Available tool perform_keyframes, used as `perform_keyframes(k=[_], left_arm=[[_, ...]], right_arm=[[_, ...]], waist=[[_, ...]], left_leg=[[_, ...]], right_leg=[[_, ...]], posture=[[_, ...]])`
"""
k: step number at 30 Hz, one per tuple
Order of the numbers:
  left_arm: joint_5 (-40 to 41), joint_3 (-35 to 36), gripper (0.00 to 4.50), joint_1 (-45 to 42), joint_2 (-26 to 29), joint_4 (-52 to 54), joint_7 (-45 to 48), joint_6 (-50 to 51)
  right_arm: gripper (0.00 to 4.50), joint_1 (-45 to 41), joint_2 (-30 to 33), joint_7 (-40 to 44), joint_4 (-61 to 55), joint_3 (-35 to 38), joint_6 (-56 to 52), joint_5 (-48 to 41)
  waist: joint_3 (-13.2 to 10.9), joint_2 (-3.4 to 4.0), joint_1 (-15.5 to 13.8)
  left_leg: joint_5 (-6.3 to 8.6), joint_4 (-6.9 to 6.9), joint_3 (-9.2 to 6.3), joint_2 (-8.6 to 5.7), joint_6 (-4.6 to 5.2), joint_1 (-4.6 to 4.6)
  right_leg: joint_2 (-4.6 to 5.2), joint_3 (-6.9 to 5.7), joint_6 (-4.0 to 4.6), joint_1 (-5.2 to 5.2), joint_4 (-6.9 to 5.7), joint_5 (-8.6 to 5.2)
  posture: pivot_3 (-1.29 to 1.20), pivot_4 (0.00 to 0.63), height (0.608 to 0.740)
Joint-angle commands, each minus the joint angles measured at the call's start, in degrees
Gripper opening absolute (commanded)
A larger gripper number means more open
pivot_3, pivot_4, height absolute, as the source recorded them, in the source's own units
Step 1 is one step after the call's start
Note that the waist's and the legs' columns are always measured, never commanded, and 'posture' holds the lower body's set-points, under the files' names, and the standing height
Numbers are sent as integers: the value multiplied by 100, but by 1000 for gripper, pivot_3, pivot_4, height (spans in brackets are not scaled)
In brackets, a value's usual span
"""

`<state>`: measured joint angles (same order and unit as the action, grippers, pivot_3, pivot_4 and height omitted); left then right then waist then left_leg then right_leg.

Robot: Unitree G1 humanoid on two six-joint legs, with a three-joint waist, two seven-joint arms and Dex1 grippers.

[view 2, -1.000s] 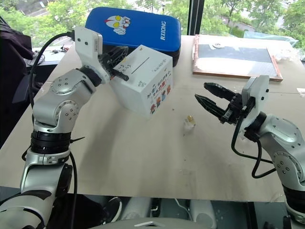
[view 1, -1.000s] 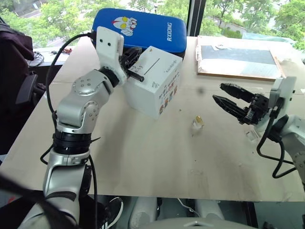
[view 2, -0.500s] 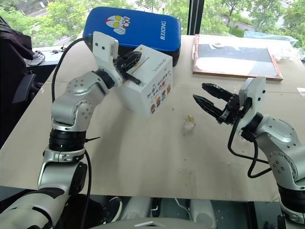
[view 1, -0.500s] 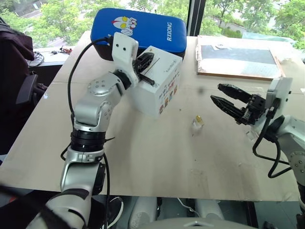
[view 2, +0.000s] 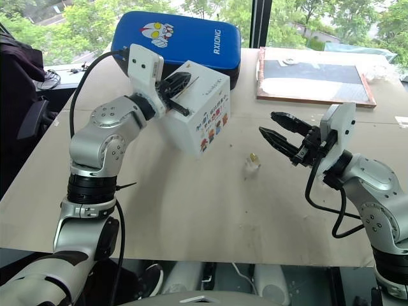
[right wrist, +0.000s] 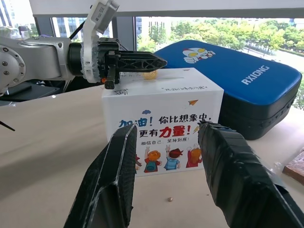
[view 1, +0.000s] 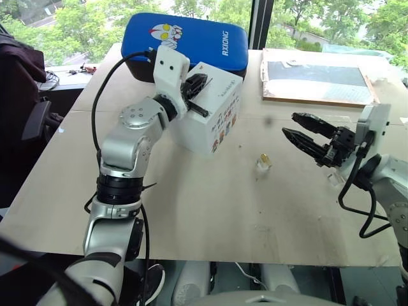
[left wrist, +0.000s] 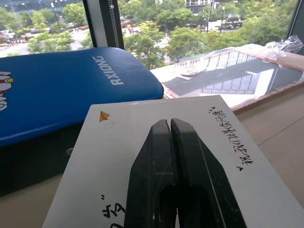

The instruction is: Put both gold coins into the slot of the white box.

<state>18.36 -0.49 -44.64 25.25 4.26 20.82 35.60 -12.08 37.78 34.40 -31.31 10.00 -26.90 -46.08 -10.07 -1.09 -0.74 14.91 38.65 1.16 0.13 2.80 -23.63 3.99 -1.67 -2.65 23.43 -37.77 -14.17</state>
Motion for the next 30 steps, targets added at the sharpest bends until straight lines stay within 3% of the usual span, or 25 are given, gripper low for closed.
perform_keyframes(k=[1, 24, 30], left_arm=[[-184, 47, 0, 122, -13, -146, -79, 75], [-562, 70, 0, 76, -47, -510, -345, 253], [-603, 105, 0, 69, -72, -566, -408, 261]], right_arm=[[2189, -24, -10, 22, -196, 196, 32, -71], [2189, -10, -77, -8, -213, 204, 50, -24], [2189, -37, -89, 0, -196, 191, 64, 0]], waist=[[1, 1, 0], [17, 19, 19], [19, 23, 62]], left_leg=[[1, 3, 0, 0, 2, 1], [11, 30, 6, 5, 19, 15], [14, 27, 12, 12, 25, 70]], right_leg=[[0, 0, 0, 0, -5, 0], [-9, 15, 1, -5, -30, 1], [-18, 25, 2, -53, -29, -1]], posture=[[0, 150, 740], [0, 150, 740], [0, 150, 740]])
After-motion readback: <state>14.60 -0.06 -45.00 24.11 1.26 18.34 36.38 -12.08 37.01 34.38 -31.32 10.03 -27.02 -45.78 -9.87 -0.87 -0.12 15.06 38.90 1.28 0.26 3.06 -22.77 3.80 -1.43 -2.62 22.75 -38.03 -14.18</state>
